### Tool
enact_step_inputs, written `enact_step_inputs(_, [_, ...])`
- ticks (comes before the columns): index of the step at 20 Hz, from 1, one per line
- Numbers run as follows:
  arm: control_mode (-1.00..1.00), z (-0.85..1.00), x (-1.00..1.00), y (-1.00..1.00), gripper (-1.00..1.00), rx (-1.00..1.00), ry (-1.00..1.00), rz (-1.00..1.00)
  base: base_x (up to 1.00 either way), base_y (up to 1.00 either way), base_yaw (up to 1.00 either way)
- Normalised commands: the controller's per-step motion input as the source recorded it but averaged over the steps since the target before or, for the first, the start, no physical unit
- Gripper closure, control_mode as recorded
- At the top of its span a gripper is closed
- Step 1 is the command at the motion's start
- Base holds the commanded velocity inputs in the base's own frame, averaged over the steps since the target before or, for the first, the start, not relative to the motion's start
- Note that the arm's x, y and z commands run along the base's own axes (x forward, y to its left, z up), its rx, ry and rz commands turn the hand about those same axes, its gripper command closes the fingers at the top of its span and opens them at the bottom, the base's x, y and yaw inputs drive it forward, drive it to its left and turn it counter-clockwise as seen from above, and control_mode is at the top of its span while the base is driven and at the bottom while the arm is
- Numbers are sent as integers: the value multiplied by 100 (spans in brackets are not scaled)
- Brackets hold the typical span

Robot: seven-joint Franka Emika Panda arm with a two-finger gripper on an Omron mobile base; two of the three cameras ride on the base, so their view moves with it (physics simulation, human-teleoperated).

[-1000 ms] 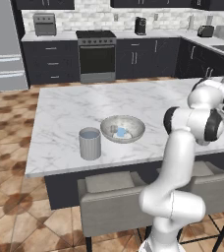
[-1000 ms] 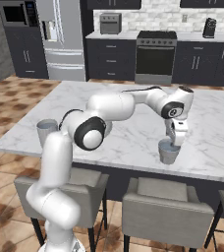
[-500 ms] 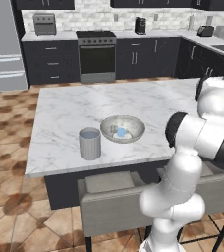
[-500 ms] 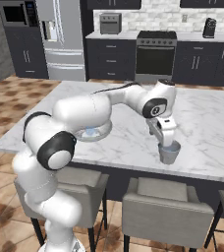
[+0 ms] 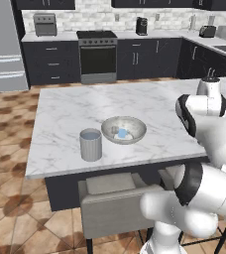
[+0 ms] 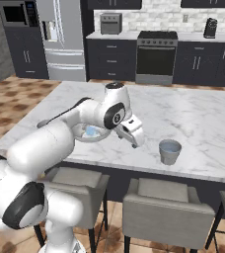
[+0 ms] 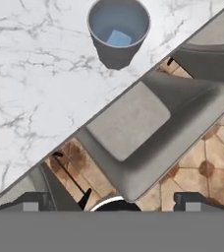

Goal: There are four ice cubes in the ice bowl. Place two ice cubes in each glass of water.

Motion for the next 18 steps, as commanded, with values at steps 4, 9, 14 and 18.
enact_step_inputs(4, [-100, 15, 0, 60, -100, 5, 0, 7, 0, 0, 0])
enact_step_inputs(9, [-100, 34, 5, 53, -100, 9, 0, 7, 0, 0, 0])
enact_step_inputs(14, [-100, 38, 23, 48, -100, 6, 0, 6, 0, 0, 0])
enact_step_inputs(18, [-100, 7, 32, 50, -100, 2, 4, 11, 0, 0, 0])
